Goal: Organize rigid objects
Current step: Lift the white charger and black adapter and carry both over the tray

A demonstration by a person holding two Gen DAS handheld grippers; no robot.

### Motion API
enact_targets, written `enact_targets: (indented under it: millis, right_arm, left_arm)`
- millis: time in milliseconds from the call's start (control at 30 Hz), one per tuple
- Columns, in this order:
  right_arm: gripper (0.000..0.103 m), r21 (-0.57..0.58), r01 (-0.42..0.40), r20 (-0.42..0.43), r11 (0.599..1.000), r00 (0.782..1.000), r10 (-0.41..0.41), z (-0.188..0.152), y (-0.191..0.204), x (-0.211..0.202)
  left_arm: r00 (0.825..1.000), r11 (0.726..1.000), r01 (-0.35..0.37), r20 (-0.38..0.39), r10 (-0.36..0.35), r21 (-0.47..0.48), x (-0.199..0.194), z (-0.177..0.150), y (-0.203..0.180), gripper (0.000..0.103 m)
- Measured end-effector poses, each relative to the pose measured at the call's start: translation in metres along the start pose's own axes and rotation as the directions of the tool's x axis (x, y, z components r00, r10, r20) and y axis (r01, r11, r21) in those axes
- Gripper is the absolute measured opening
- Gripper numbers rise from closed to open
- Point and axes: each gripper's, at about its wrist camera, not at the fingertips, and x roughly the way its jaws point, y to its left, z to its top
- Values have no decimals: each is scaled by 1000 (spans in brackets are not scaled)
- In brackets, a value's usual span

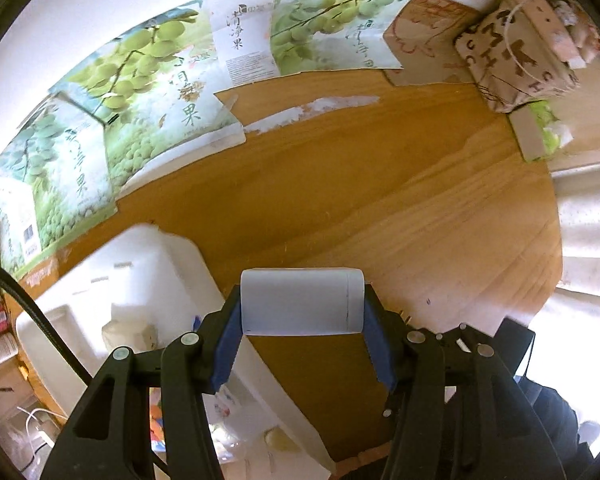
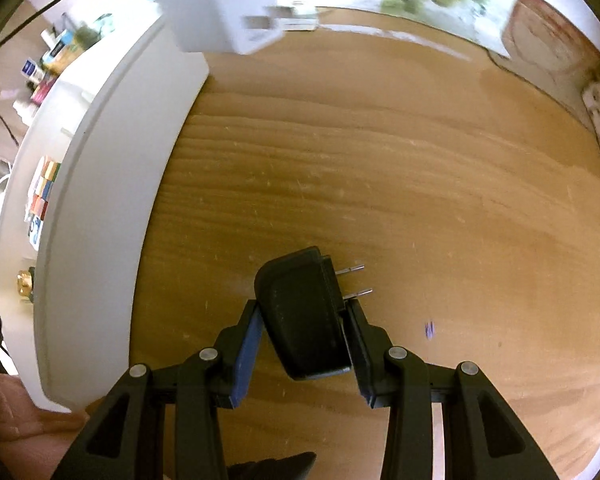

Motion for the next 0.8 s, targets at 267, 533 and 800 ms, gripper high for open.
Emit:
enact_targets:
  millis: [267, 533, 800]
  right_arm:
    - [42, 51, 17, 19, 999, 1000, -18, -25, -6, -22]
    - [42, 53, 54, 29, 997, 998, -56, -41, 9, -46]
    - [42, 91, -3, 47, 996, 999, -2, -44, 14, -75]
  left_arm:
    - [997, 1000, 17, 81, -16, -20, -27, -43, -8, 59]
    - [984, 999, 35, 178, -32, -13, -54, -81, -8, 59]
    - [971, 997, 6, 237, 12, -77, -66, -120, 11, 59]
